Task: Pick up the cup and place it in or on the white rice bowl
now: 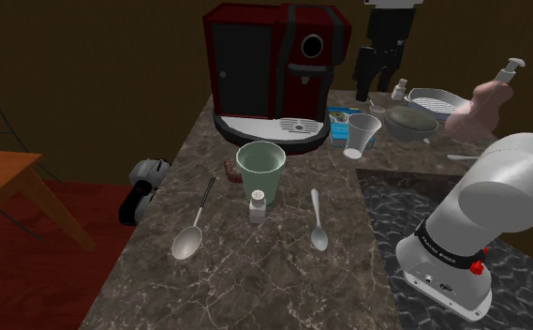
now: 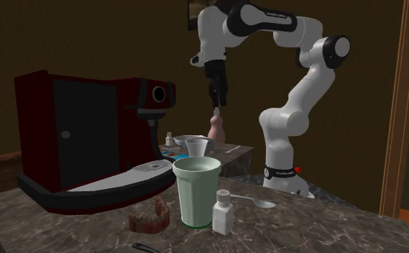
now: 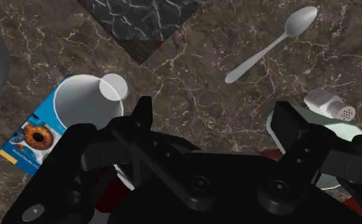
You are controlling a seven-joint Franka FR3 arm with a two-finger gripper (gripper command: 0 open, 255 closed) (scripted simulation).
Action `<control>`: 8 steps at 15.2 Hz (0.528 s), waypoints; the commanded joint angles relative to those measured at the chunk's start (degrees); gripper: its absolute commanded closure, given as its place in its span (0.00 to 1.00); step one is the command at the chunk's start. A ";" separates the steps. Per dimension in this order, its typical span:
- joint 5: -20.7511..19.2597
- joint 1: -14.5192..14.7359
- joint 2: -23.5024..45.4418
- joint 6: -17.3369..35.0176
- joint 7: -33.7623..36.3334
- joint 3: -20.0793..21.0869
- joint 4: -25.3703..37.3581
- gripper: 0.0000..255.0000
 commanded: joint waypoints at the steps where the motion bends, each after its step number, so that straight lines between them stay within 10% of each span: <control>1: 0.00 0.00 0.00 0.00 0.00 0.00 0.00 0.00; 8: -2.67 -4.20 2.49 9.45 -8.11 -9.67 -5.59 0.00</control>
